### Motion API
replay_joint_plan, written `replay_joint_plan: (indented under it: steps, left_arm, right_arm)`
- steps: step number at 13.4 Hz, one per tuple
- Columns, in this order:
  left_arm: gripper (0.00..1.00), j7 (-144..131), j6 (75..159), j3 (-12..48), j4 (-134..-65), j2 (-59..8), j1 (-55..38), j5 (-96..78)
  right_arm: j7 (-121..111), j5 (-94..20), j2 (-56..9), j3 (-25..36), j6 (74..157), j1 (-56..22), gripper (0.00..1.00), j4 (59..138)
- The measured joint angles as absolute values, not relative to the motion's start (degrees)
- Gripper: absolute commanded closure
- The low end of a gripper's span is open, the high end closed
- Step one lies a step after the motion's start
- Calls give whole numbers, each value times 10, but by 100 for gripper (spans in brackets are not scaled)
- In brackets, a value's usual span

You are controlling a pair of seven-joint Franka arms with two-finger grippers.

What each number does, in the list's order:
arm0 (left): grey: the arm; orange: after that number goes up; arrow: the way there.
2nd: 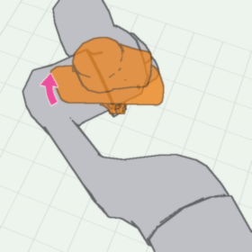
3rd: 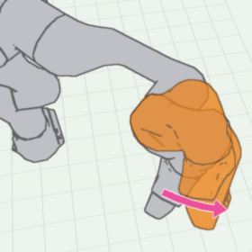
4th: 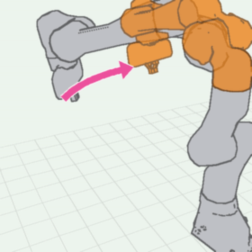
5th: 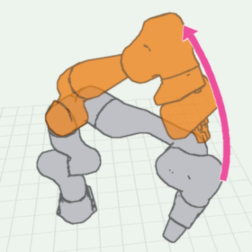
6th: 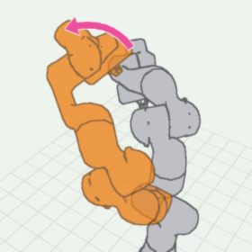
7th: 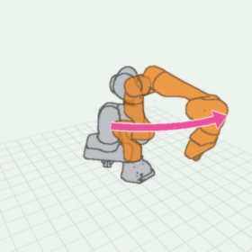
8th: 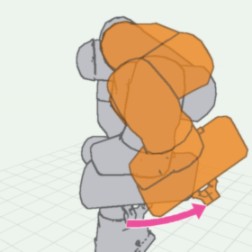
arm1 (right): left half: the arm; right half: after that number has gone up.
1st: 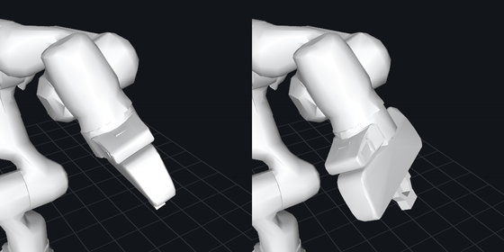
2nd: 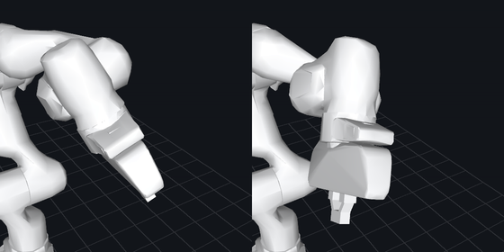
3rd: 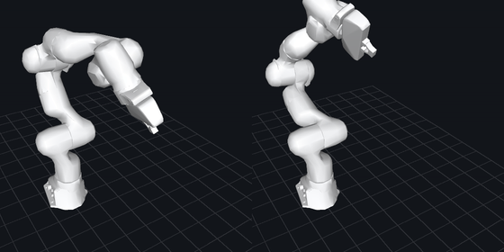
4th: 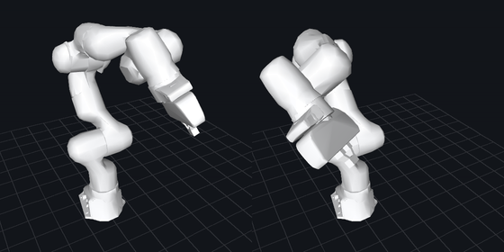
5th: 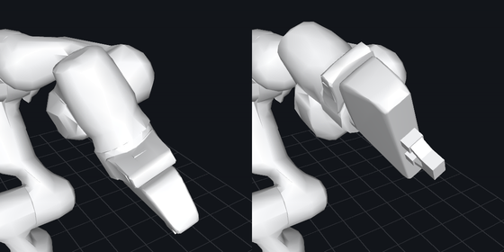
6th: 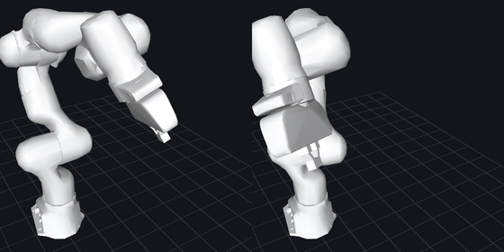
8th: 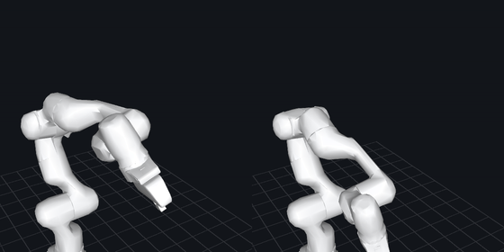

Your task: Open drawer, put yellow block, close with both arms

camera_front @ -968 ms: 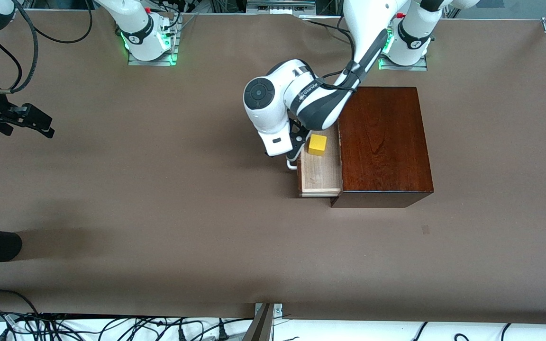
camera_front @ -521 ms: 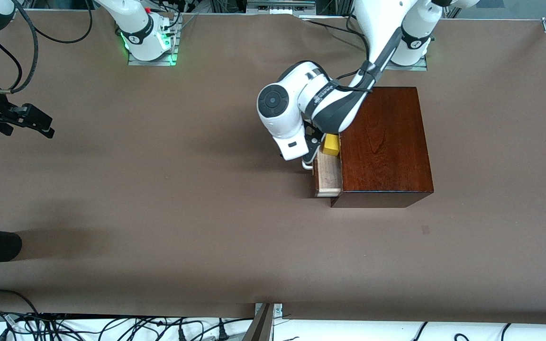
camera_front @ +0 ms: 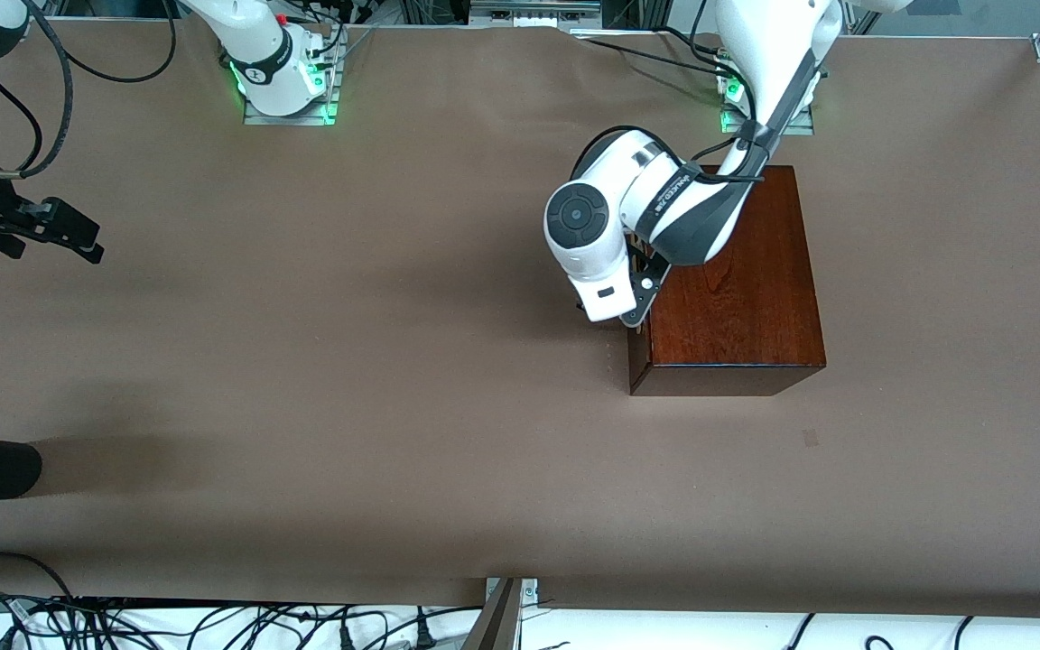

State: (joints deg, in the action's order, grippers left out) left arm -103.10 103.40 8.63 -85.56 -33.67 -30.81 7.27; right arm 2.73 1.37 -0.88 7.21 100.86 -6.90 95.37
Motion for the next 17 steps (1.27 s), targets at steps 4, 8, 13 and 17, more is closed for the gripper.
replay_joint_plan:
  steps: [4, 8, 13, 17]
  left_arm:
    - [100, -1012, 1035, 87, -863, -328, -306, 73]
    - [65, -1008, 1036, 121, -848, -291, -298, 32]
    - [0, -924, 1035, 134, -831, -243, -289, 25]
    - [0, -713, 992, 121, -829, -187, -235, 25]
  right_arm:
    - [27, 14, -9, 72, 1009, -69, 0, 954]
    - [27, 14, -9, 72, 1009, -69, 0, 954]
    - [27, 14, -11, 72, 1008, -69, 0, 955]
    - [27, 14, -11, 72, 1008, -69, 0, 955]
